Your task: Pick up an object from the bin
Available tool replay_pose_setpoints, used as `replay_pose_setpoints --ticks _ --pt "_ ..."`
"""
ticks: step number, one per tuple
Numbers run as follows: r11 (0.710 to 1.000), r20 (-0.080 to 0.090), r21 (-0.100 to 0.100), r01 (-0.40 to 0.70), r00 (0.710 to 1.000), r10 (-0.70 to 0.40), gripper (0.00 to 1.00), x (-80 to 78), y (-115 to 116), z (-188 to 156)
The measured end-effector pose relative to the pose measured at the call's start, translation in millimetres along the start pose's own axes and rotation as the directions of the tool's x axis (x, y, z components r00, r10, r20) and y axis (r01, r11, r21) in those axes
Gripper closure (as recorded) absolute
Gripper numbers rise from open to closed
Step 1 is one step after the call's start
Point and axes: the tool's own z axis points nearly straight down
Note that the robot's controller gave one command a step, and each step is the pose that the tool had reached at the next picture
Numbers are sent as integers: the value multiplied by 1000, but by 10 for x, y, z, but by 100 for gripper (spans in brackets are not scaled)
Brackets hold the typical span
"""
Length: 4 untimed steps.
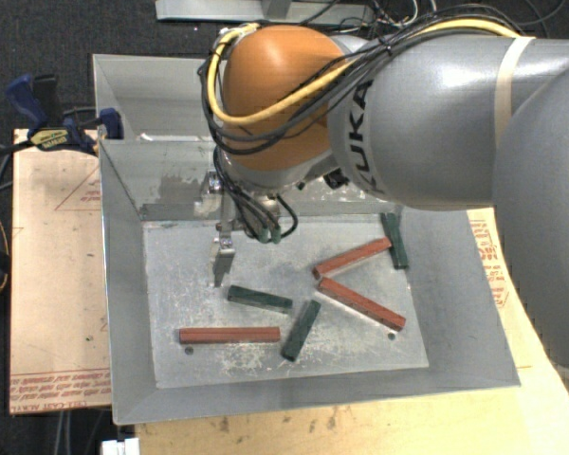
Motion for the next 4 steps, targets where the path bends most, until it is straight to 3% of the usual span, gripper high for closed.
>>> replay_pose_setpoints --ticks 1,2,3,4 --pt "994 -6 0 112 994 -112 0 448 -149 694" --pt "984 17 -4 176 984 -176 100 557 -632 1479" --pt "984 17 -4 176 984 -176 100 557 -632 1479" --pt "987 -5 0 161 987 -161 100 451 -354 1381"
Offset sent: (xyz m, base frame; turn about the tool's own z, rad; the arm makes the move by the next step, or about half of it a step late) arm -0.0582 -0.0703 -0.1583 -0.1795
